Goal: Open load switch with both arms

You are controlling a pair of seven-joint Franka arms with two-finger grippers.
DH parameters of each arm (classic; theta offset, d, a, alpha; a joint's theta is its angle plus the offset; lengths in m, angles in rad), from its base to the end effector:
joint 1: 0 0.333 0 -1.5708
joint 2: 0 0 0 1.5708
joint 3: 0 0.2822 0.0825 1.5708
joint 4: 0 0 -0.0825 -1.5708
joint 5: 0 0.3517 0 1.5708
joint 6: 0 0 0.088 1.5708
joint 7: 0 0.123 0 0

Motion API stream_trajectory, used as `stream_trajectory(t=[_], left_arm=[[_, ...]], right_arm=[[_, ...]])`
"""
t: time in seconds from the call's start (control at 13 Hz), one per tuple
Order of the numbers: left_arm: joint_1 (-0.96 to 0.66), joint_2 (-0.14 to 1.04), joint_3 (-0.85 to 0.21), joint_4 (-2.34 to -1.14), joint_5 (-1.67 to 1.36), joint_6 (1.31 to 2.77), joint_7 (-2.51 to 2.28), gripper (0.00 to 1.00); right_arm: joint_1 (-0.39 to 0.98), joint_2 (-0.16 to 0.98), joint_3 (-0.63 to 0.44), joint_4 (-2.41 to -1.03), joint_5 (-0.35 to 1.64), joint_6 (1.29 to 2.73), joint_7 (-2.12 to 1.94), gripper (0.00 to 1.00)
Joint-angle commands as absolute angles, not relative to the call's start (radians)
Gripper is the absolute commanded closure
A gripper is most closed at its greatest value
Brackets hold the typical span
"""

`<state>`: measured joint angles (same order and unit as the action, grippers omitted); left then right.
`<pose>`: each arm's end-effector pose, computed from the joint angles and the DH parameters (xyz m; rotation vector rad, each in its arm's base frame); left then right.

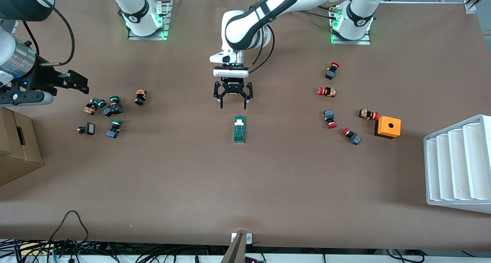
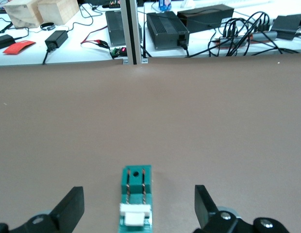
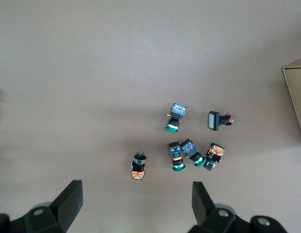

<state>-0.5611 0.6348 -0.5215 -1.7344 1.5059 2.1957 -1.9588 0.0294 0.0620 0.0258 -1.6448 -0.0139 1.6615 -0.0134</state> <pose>0.3695 -0.5264 0.2439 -2.8284 0.0315 -1.3021 0.5411 0.0280 0.5168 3.1257 0.1097 -0.0704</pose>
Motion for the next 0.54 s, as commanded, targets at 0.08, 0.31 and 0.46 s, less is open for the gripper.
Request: stream_trajectory(t=[0.08, 0.31, 0.46], left_arm=[[-0.525, 0.519, -0.515, -1.698, 1.181, 2.221, -1.633, 0.0], [-0.506, 0.459, -0.473, -1.632, 0.911, 2.218, -1.362, 0.0], [-0.5, 0.407, -0.405, -1.588, 0.681, 2.207, -1.144, 0.0]], right_arm=[[0.018, 0.094, 0.034, -1.594, -0.026, 1.652, -0.032, 0.01], [0.028, 0.094, 0.038, -1.592, -0.044, 1.657, -0.032, 0.01], [0.023, 0.094, 0.037, -1.55, -0.035, 1.642, -0.047, 0.01]])
